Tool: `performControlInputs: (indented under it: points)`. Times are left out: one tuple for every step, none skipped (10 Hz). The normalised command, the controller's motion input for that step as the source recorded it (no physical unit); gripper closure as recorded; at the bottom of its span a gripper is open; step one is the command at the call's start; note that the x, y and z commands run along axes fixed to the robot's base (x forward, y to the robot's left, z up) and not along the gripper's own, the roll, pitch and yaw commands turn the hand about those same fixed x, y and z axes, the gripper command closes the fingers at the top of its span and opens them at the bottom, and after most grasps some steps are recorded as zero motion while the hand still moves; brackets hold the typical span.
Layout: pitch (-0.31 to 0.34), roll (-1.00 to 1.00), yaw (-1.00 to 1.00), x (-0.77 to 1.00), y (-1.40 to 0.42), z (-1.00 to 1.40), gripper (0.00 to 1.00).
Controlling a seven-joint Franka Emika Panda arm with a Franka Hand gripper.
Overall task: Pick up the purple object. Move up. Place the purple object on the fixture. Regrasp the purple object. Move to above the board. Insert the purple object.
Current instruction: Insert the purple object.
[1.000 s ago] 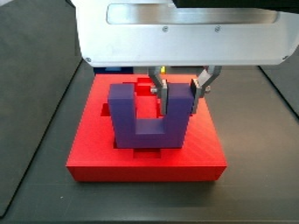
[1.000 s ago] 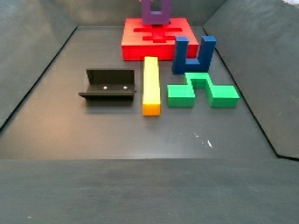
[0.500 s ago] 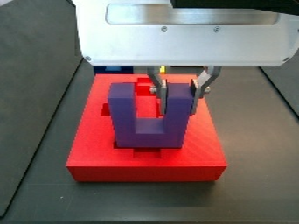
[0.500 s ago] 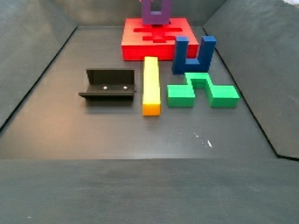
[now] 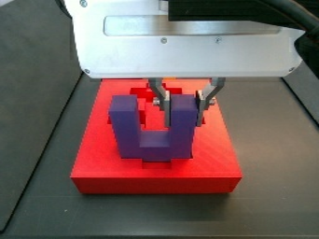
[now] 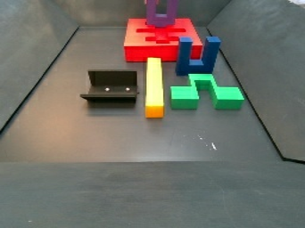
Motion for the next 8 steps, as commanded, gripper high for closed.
performControlInputs:
  points:
    - [0.023, 0.20, 0.00, 0.17, -0.16, -0.43, 1.00]
    - [0.180, 0.34, 0.00, 0.25, -0.20, -0.49, 1.00]
    - [0.241, 0.32, 0.00, 0.19, -0.19, -0.43, 1.00]
    - [0.256, 0.27, -0.03, 0.19, -0.15, -0.48, 1.00]
    - [0.251, 0.25, -0.06, 0.18, -0.11, -0.51, 1.00]
    - [0.196, 0.19, -0.06, 0.14, -0.05, -0.67, 1.00]
    - [0.156, 0.15, -0.06, 0.09, 0.00, -0.77, 1.00]
    - [0.000, 0.00, 0.00, 0.00, 0.00, 0.00, 1.00]
